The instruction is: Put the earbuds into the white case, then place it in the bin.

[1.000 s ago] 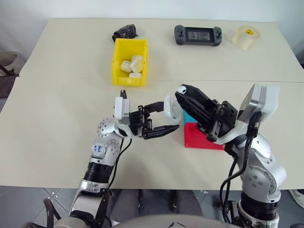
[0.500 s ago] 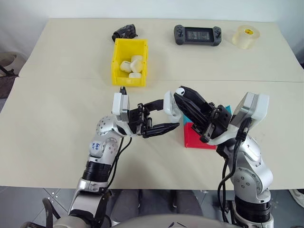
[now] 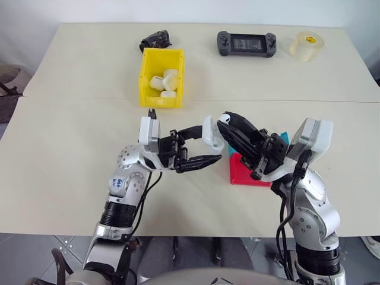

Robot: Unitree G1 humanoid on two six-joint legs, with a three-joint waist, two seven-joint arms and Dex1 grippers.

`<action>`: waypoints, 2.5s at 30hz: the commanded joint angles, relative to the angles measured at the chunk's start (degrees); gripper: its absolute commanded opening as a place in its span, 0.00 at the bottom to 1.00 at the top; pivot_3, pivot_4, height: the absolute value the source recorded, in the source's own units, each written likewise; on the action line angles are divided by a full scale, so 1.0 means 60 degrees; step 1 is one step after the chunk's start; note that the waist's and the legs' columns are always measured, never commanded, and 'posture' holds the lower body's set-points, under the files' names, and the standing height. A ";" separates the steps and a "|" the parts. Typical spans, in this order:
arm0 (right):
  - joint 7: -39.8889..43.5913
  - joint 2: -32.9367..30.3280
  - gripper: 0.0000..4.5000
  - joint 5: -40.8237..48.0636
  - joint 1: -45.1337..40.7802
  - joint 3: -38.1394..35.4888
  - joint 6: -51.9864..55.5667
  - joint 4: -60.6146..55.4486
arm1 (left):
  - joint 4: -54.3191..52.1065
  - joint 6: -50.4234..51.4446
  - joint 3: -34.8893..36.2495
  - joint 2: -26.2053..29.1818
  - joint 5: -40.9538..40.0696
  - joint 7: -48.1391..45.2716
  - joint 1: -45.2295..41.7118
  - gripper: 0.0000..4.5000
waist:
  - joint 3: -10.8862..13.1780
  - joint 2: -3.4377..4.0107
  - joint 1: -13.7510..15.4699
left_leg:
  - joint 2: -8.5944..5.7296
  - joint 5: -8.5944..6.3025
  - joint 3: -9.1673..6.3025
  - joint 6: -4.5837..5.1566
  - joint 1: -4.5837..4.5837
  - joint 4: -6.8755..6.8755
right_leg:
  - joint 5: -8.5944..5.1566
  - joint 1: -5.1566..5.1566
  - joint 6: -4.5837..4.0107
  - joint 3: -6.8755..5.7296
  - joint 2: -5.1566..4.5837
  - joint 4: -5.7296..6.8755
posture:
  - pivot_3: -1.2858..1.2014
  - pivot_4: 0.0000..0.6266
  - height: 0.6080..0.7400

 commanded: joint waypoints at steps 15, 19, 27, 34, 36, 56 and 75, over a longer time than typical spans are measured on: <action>0.0922 -0.1308 0.11 -0.0512 -0.0371 0.1069 0.0482 0.0482 | -0.0514 0.0081 -0.0203 0.0015 -0.0169 -0.0365 -0.0094 0.61 | 0.0000 0.0000 0.0003 | 0.0000 0.0000 0.0000 0.0000 -0.0001 0.0000 | 0.0000 0.0002 -0.0001 -0.0001 -0.0001 -0.0005 | 0.52 0.24 1.00; 0.1070 -0.1696 0.11 -0.0435 -0.0338 0.0935 0.0587 0.0498 | -0.0480 0.0033 -0.0129 -0.0011 -0.0149 -0.0387 -0.0104 0.61 | 0.0000 0.0000 0.0009 | 0.0001 0.0000 -0.0002 0.0001 -0.0001 -0.0002 | 0.0000 0.0002 -0.0001 -0.0002 -0.0001 -0.0005 | 0.52 0.24 1.00; 0.1361 -0.2393 0.11 0.0155 -0.0053 0.0258 0.0597 0.0399 | -0.0355 -0.0055 0.0064 -0.0152 -0.0092 -0.0284 -0.0210 0.61 | 0.0000 0.0000 0.0021 | 0.0000 -0.0001 -0.0002 0.0001 -0.0002 -0.0002 | 0.0000 0.0005 -0.0001 -0.0003 -0.0002 -0.0012 | 0.52 0.24 1.00; 0.1326 -0.2499 0.11 0.0472 -0.0054 -0.0067 0.0556 0.0375 | -0.0306 -0.0118 0.0101 -0.0179 -0.0061 -0.0294 -0.0218 0.61 | 0.0000 0.0000 0.0020 | 0.0002 -0.0001 -0.0002 0.0001 -0.0001 -0.0002 | 0.0000 0.0006 -0.0001 -0.0003 -0.0001 -0.0015 | 0.52 0.24 1.00; 0.1316 -0.2490 0.11 0.0542 -0.0055 -0.0119 0.0547 0.0369 | -0.0294 -0.0131 0.0114 -0.0167 -0.0066 -0.0296 -0.0216 0.61 | 0.0000 -0.0001 0.0020 | 0.0002 -0.0001 -0.0002 0.0001 -0.0002 -0.0002 | 0.0000 0.0005 -0.0001 -0.0003 -0.0002 -0.0015 | 0.52 0.24 1.00; 0.1179 -0.2503 0.11 0.1036 -0.0078 -0.0585 0.0634 0.0366 | -0.0323 -0.0138 0.0229 -0.0108 -0.0110 -0.0167 -0.0229 0.61 | 0.0000 -0.0001 0.0024 | 0.0001 -0.0001 -0.0002 0.0001 -0.0002 -0.0002 | 0.0000 0.0009 -0.0001 -0.0003 -0.0002 -0.0022 | 0.52 0.24 1.00; 0.0884 -0.2450 0.11 0.1451 0.0084 -0.0946 0.0701 0.0234 | -0.0477 -0.0108 0.0225 -0.0163 -0.0151 0.0002 -0.0234 0.61 | 0.0000 0.0000 0.0025 | 0.0001 -0.0001 -0.0002 0.0001 -0.0002 -0.0002 | 0.0000 0.0009 -0.0001 -0.0003 -0.0003 -0.0023 | 0.52 0.24 1.00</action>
